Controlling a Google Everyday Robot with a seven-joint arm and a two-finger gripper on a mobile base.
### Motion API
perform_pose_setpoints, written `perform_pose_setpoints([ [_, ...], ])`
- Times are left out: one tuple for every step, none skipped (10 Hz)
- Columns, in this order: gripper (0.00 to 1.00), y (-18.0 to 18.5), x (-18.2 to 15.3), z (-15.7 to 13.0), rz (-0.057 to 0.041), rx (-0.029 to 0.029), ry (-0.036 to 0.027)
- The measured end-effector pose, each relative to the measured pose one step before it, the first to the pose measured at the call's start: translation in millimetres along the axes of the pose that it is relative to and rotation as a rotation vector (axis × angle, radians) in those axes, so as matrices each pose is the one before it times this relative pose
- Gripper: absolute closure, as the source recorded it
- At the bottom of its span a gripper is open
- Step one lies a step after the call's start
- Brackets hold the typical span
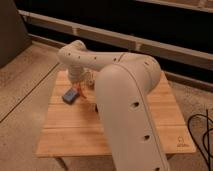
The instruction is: Place the pepper on the white sponge
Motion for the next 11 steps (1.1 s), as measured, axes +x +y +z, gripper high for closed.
perform_pose_setpoints([
  [1.0,4.87,-4.36,3.19,-0.02097,0.00287,0.0154],
  [1.0,1.69,-3.38,1.75,-0.0135,0.00437,0.01268],
  [1.0,1.77,-5.94,2.54,-0.01591,0.00383,0.01142],
  [1.0,2.79,-4.42,1.88,-0.01314,0.00247,0.00977],
  [1.0,5.37,-6.66,4.03,-0.01871,0.00166,0.01469],
  [1.0,4.77,-5.53,3.67,-0.01114,-0.00569,0.01221],
  [1.0,4.69,-5.46,3.0,-0.00826,-0.00883,0.00813],
  [1.0,7.92,-6.43,3.25,-0.0118,-0.01275,0.00657],
  [1.0,6.5,-4.61,2.14,-0.00711,-0.01291,0.0026],
  [1.0,3.35,-2.51,2.46,-0.00354,-0.01001,0.00377],
  [1.0,2.78,-1.25,2.33,-0.00222,-0.0095,0.00513],
])
